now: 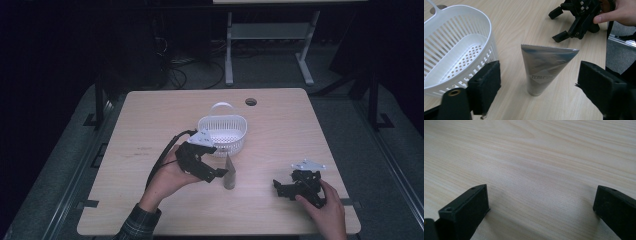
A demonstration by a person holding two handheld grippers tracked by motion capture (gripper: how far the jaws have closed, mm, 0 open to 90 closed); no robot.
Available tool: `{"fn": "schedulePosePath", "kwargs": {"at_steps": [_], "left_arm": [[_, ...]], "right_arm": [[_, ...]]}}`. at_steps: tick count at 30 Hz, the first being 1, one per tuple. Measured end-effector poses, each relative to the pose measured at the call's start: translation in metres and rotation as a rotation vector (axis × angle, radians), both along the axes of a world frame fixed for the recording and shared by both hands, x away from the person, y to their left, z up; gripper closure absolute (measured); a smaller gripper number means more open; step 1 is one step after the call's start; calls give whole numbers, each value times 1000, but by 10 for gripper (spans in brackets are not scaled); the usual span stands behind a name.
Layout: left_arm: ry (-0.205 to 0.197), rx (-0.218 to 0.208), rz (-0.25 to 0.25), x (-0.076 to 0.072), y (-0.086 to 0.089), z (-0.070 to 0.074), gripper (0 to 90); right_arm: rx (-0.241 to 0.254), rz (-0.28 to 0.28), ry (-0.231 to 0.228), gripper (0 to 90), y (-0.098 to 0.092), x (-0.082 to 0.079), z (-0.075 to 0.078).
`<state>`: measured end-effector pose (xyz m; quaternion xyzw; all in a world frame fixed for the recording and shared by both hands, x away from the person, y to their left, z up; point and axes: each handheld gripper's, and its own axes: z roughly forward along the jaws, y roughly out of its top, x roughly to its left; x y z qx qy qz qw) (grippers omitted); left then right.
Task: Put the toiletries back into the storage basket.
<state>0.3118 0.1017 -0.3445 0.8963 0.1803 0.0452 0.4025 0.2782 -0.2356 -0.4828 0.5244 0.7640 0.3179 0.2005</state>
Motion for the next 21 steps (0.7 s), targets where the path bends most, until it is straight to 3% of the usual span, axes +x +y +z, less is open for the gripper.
{"fn": "schedulePosePath", "kwargs": {"at_steps": [21], "left_arm": [[-2, 32, -41, 2, -27, 4, 135]], "right_arm": [[1, 1, 1, 0, 0, 0, 0]]}}
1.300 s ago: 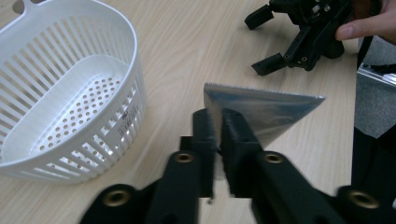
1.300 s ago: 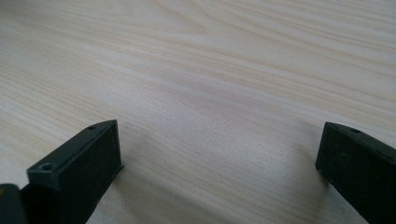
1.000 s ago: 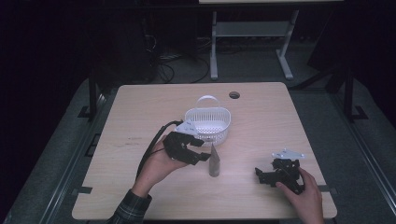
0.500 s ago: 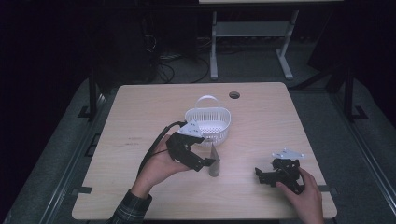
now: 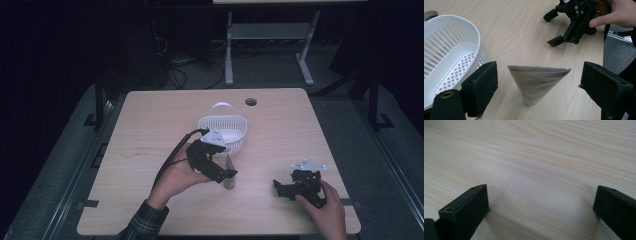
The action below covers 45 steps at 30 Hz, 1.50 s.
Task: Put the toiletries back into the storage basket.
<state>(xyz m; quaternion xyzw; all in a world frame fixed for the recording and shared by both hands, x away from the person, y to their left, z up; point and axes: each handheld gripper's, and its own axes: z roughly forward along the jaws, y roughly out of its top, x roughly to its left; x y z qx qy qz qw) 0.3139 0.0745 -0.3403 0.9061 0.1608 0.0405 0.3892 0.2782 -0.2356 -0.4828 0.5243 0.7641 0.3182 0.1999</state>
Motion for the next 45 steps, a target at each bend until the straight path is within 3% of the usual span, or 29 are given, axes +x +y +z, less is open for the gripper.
{"fn": "schedulePosePath", "kwargs": {"at_steps": [24, 34, 45], "left_arm": [[14, 58, -15, 6, -20, -17, 149], [0, 51, -10, 6, -19, -16, 280], [-2, 61, -17, 6, -17, -16, 293]], "right_arm": [[0, 0, 0, 0, 0, 0, 0], [0, 0, 0, 0, 0, 0, 0], [0, 0, 0, 0, 0, 0, 0]]}}
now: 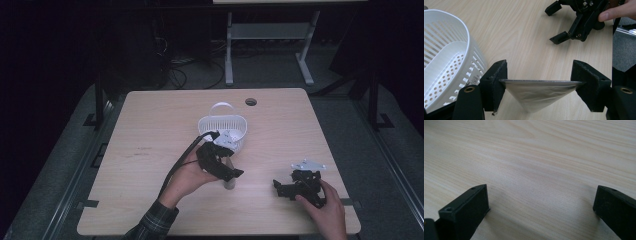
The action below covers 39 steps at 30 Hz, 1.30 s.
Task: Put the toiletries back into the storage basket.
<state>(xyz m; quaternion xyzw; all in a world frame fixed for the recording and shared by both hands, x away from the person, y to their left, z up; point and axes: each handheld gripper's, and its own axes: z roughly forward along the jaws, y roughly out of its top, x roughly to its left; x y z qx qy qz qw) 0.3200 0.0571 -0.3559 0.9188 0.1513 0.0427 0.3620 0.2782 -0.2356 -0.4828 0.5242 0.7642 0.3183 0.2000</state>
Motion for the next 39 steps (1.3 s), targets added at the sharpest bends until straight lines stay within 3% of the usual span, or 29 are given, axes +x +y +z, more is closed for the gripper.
{"fn": "schedulePosePath", "kwargs": {"at_steps": [15, 39], "left_arm": [[3, -16, 29, -1, 8, 6, 296], [-9, -26, 100, 4, 40, 17, 296]], "right_arm": [[0, 0, 0, 0, 0, 0, 0], [1, 0, 0, 0, 0, 0, 0]]}}
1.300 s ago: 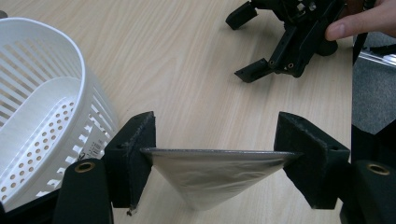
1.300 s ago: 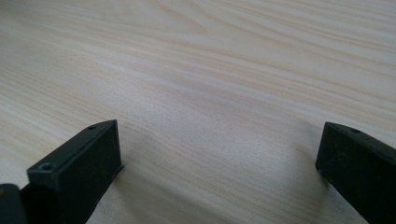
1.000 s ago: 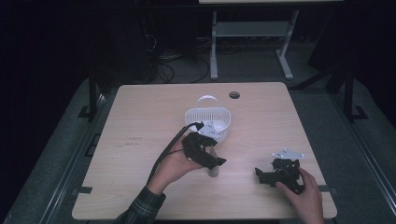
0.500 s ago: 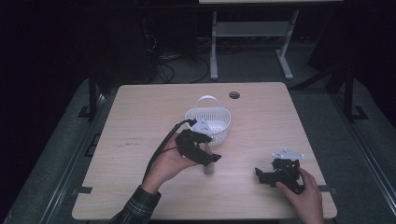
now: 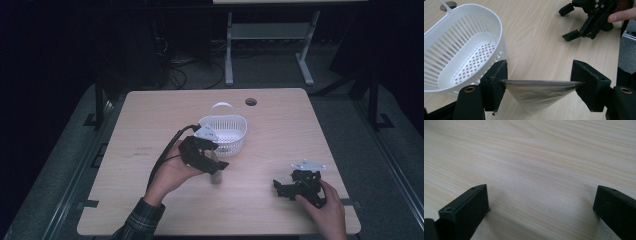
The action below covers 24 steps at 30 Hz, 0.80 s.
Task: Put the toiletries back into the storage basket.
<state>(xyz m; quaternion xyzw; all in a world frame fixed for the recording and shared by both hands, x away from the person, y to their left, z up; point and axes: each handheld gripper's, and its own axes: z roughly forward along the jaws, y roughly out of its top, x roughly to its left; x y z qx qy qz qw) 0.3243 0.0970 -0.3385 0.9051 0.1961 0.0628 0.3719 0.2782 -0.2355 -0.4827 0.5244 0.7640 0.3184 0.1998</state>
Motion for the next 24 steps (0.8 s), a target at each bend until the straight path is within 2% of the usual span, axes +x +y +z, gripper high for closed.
{"fn": "schedulePosePath", "kwargs": {"at_steps": [24], "left_arm": [[-12, -9, 73, 8, 36, 11, 296]], "right_arm": [[0, 1, 0, 0, 0, 0, 0]]}}
